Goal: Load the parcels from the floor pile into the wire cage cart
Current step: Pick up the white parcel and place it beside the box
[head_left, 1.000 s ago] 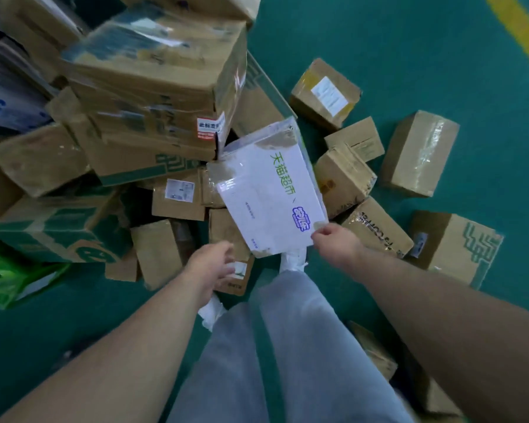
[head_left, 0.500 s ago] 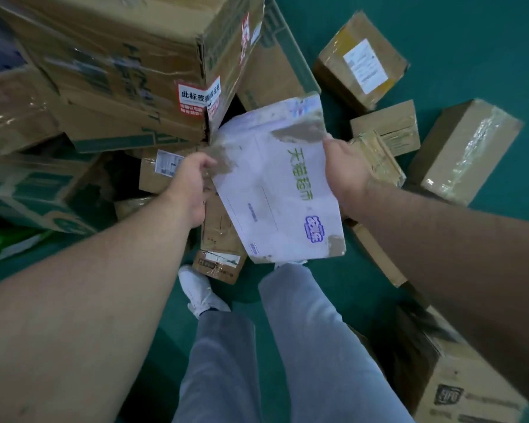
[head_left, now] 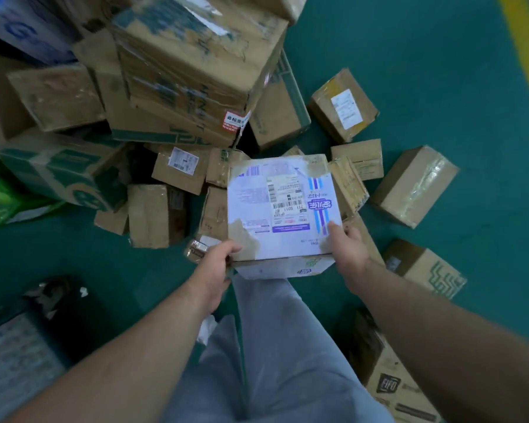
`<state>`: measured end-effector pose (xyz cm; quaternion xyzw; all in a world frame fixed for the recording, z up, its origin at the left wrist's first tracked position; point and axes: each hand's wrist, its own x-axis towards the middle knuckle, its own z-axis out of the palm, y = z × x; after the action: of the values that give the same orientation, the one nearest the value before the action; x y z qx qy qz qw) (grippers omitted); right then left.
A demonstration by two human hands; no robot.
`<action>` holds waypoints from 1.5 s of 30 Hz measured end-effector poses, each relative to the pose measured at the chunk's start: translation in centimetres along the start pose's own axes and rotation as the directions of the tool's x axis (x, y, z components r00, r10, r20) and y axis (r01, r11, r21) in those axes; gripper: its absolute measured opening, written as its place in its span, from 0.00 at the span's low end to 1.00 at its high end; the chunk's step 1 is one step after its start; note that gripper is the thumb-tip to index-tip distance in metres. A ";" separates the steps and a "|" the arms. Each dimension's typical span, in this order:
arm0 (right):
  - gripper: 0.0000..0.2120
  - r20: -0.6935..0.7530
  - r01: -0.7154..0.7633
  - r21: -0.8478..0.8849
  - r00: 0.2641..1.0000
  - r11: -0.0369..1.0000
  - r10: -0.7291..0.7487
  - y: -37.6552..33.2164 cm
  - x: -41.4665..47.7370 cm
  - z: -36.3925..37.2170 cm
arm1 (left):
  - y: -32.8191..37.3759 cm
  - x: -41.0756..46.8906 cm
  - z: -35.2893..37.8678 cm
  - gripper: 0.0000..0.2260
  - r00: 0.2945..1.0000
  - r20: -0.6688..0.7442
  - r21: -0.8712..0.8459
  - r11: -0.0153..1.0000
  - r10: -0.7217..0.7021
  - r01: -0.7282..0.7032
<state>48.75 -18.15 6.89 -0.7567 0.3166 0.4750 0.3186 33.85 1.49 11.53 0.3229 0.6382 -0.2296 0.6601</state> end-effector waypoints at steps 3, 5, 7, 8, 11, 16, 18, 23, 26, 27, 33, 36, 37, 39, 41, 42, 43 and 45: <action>0.14 0.066 0.063 -0.049 0.996 0.997 -0.059 0.6 -3.4 0.2 | -1.6 -3.5 -1.9 0.08 1.000 0.015 -0.035 0.999 0.013 -0.012; 0.15 0.095 0.143 -0.106 0.987 0.984 -0.133 1.2 -5.5 0.8 | -2.8 -5.6 -3.7 0.16 0.998 -0.011 -0.051 0.996 0.068 -0.069; 0.18 0.127 0.235 -0.167 0.968 0.958 -0.215 1.3 -8.3 2.1 | -4.6 -7.2 -6.3 0.30 0.992 -0.042 -0.089 0.988 0.121 -0.124; 0.19 0.150 0.276 -0.186 0.956 0.943 -0.251 1.4 -9.7 3.0 | -5.7 -8.1 -7.7 0.33 0.990 -0.053 -0.122 0.983 0.134 -0.140; 0.21 0.237 0.370 -0.254 0.920 0.894 -0.313 2.3 -14.6 6.2 | -9.6 -11.4 -12.2 0.27 0.981 -0.066 -0.205 0.960 0.183 -0.193; 0.25 0.369 0.539 -0.354 0.831 0.764 -0.416 7.1 -23.1 13.8 | -19.7 -16.0 -21.4 0.32 0.948 -0.177 -0.380 0.870 0.264 -0.313; 0.28 0.421 0.594 -0.391 0.795 0.703 -0.437 10.3 -26.7 17.6 | -24.5 -18.5 -25.2 0.28 0.922 -0.251 -0.438 0.815 0.295 -0.380; 0.30 0.584 0.668 -0.449 0.722 0.594 -0.370 20.6 -36.7 28.3 | -38.8 -23.9 -35.4 0.14 0.837 -0.461 -0.559 0.637 0.294 -0.531; 0.25 0.730 0.750 -0.454 0.623 0.481 -0.282 27.5 -42.9 34.4 | -47.6 -27.4 -40.7 0.23 0.796 -0.577 -0.658 0.473 0.183 -0.585; 0.28 0.761 0.771 -0.456 0.597 0.445 -0.254 29.6 -44.9 36.1 | -50.0 -28.7 -42.1 0.27 0.783 -0.603 -0.680 0.416 0.151 -0.603; 0.24 0.917 0.912 -0.359 0.385 0.196 -0.110 40.4 -56.5 46.5 | -62.0 -34.0 -48.2 0.23 0.732 -0.678 -0.735 0.105 -0.071 -0.670; 0.23 0.952 0.945 -0.301 0.306 0.127 -0.024 43.3 -59.9 51.0 | -64.4 -34.7 -50.7 0.19 0.733 -0.660 -0.743 -0.007 -0.164 -0.670; 0.27 0.955 0.949 -0.291 0.295 0.117 -0.015 44.1 -60.8 52.3 | -64.5 -35.0 -51.6 0.19 0.730 -0.659 -0.738 -0.031 -0.179 -0.674; 0.36 0.968 0.962 -0.250 0.249 0.109 0.022 44.9 -61.5 55.8 | -64.8 -34.6 -53.8 0.22 0.734 -0.650 -0.737 -0.073 -0.198 -0.672; 0.36 0.969 0.965 -0.244 0.239 0.092 0.067 45.2 -61.9 59.5 | -64.6 -34.1 -56.4 0.18 0.717 -0.663 -0.716 -0.097 -0.215 -0.691; 0.29 0.964 0.961 -0.251 0.239 0.114 0.113 45.3 -62.5 61.2 | -64.5 -33.5 -58.1 0.18 0.707 -0.671 -0.705 -0.105 -0.223 -0.702; 0.21 0.961 0.958 -0.257 0.239 0.125 0.140 45.3 -63.0 63.1 | -64.1 -33.1 -60.1 0.20 0.697 -0.681 -0.693 -0.107 -0.226 -0.713; 0.15 0.963 0.956 -0.256 0.239 0.145 0.124 45.2 -63.6 66.6 | -63.1 -32.9 -64.2 0.20 0.672 -0.711 -0.671 -0.089 -0.205 -0.737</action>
<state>-43.23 18.25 34.22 -0.4837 -0.5117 0.7027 0.1018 -58.45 0.77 37.24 -0.0527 0.6832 0.5716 0.4514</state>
